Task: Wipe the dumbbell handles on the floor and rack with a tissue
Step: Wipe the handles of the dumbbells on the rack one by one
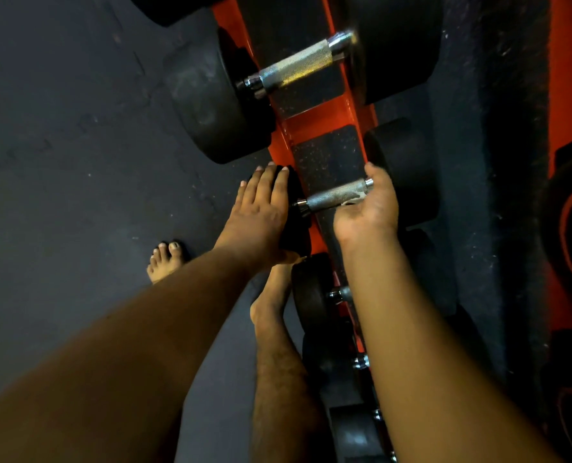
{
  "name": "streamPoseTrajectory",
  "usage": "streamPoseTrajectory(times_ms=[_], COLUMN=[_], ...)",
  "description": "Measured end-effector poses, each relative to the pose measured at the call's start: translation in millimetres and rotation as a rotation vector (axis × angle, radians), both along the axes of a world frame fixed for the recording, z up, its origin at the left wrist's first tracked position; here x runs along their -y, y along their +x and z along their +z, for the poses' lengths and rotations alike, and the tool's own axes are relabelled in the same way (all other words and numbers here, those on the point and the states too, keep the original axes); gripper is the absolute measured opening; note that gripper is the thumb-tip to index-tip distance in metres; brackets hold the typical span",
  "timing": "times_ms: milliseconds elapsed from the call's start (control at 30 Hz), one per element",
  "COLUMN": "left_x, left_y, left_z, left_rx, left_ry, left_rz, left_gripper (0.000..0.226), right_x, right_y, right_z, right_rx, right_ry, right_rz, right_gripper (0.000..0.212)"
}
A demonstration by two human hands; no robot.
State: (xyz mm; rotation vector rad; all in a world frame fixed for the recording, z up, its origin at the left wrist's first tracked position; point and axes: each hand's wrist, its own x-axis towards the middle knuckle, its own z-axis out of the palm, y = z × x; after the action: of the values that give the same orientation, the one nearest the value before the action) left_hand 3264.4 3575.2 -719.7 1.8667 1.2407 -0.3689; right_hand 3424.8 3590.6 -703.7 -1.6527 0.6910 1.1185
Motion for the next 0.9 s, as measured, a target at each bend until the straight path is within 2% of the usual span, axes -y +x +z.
streamPoseTrajectory(times_ms=[100,267,433,533,633,667,733,833,900], left_x=[-1,1,-2,-2,-3,-3,-3,-2,-1], left_y=[0,0,0,1,2,2,1,-1,0], left_z=[0,-2,1,3,4,4,4,2,2], left_rx=[-0.006,-0.011,-0.007,-0.007,0.000,0.003,0.003,-0.001,0.002], left_ry=[0.007,0.009,-0.004,-0.012,-0.031,-0.035,-0.030,-0.012,-0.016], left_rz=[-0.006,-0.012,-0.010,-0.001,0.006,0.006,0.005,-0.002,-0.001], left_gripper=[0.153,0.153,0.153,0.153,0.150,0.150,0.153,0.154,0.154], right_x=[-9,5,-1,9,32,34,26,9,13], right_y=[-1,-3,-2,-11,-36,-40,-32,-3,-1], right_z=[-2,2,-6,-13,-16,-15,-12,-18,-24], right_rx=[-0.003,0.014,-0.042,-0.040,-0.121,-0.152,-0.172,-0.033,-0.014], right_ry=[-0.041,-0.015,-0.013,-0.011,-0.063,-0.076,-0.036,0.089,0.093], right_rz=[-0.020,-0.017,-0.028,-0.003,0.143,0.164,0.133,-0.068,-0.027], right_gripper=[0.020,0.007,0.013,0.009,0.034,0.036,0.024,0.017,0.013])
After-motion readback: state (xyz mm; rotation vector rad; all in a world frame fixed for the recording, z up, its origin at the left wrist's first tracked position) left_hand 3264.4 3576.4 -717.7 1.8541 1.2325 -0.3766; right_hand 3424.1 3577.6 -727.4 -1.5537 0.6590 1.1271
